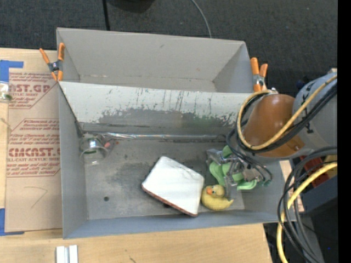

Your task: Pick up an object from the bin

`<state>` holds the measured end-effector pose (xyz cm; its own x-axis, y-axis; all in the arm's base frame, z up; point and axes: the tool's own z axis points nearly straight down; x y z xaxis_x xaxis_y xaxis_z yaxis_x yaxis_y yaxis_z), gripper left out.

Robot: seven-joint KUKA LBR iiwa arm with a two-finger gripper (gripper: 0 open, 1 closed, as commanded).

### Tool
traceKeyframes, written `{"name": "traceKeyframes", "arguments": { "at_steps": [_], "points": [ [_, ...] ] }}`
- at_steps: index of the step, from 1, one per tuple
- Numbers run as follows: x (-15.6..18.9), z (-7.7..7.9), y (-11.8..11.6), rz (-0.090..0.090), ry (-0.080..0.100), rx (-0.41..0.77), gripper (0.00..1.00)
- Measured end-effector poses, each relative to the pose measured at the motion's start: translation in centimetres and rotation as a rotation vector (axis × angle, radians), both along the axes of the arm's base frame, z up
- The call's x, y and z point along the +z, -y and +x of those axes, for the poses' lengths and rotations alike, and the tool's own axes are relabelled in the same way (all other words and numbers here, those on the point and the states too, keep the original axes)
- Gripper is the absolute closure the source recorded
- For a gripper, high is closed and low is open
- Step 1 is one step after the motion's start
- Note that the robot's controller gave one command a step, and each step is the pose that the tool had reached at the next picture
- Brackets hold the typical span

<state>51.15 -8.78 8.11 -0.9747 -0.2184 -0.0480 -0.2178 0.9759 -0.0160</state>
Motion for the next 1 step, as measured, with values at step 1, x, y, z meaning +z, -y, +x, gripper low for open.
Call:
{"name": "traceKeyframes", "arguments": {
  "at_steps": [1],
  "points": [
    [1.86,-1.35,-1.29,-0.004,0.011,-0.005,1.00]
  ]
}}
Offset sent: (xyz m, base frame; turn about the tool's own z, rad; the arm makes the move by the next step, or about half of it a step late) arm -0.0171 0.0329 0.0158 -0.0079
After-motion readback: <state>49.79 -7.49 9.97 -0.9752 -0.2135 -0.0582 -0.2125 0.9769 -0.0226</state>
